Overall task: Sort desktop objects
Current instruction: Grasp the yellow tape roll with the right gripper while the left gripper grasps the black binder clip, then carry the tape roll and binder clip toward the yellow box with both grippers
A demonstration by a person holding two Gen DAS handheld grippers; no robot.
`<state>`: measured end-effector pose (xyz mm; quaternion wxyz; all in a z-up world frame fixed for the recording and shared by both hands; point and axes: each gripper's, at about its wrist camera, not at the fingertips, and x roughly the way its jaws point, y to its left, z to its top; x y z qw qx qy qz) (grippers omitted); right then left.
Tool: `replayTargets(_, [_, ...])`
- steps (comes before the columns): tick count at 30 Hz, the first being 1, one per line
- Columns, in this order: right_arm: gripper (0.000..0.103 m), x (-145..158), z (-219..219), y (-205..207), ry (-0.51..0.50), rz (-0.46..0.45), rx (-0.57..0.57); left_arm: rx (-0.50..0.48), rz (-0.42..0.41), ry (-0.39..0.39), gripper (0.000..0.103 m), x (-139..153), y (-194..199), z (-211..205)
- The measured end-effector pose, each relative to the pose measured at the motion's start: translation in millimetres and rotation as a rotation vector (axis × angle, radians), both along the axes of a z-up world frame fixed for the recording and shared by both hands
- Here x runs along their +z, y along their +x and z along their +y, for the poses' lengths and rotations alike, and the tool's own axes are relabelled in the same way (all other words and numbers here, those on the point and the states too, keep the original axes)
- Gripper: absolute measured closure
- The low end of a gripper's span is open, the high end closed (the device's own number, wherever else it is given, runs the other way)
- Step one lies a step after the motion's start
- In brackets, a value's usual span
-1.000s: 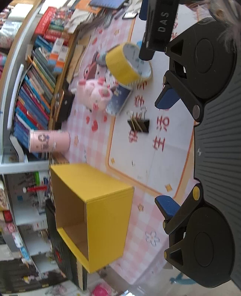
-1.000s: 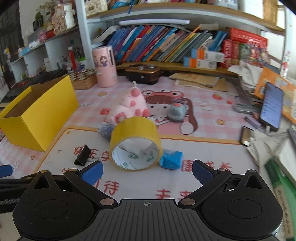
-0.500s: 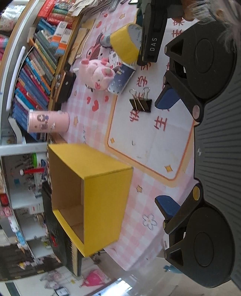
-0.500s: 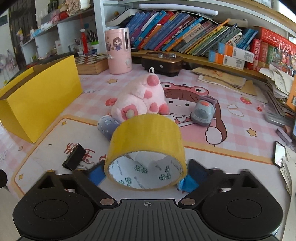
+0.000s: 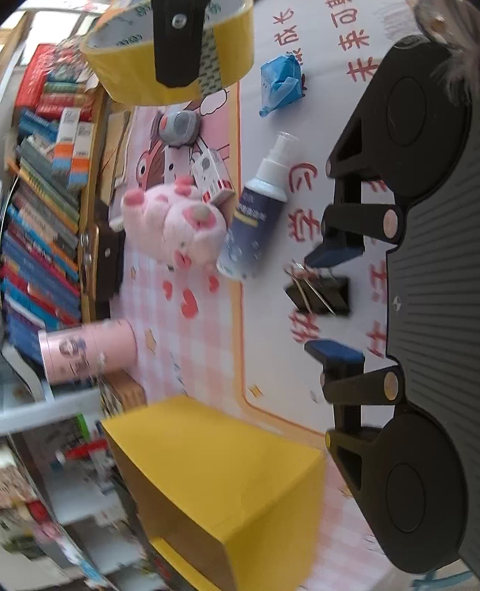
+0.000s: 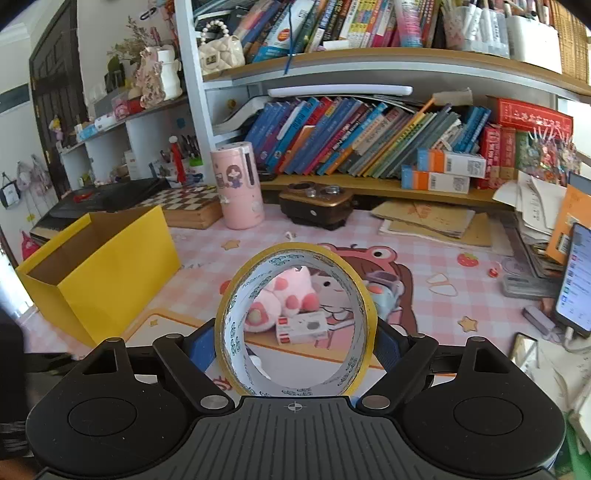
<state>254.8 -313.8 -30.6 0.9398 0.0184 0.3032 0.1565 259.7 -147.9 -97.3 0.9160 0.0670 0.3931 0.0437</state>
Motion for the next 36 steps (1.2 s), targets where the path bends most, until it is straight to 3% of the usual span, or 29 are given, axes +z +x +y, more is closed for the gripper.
replayTargets(6, [0.018,-5.5,-6.4,-3.9,-0.016,0.047,-0.012,-0.058,-0.001,0.128,0.086,-10.9,10.6,-18.5])
replayTargets(10, [0.018,-6.4,-7.2,-6.3,-0.017,0.051,-0.009,-0.07,-0.004,0.146,0.093,-12.0,7.1,-16.0])
replayTargets(15, [0.018,-6.6,-4.2,-10.0,-0.017,0.057,0.003,-0.031,-0.066,0.087,0.094,6.2,-1.3,-3.6])
replayTargets(21, [0.018,-5.9,0.3,-14.8,-0.01,0.072,0.024,0.022,-0.119,-0.053,0.094,31.3,-16.0,12.2])
replayTargets(30, [0.018,-7.5,2.4,-22.8,-0.01,0.11,0.037,0.064,-0.103,-0.107,0.094,33.7,-38.2,20.8])
replayTargets(36, [0.018,-6.6,0.6,-32.6,-0.03,0.122,0.056,0.077,-0.12,-0.17,0.094,53.3,-56.7,24.6])
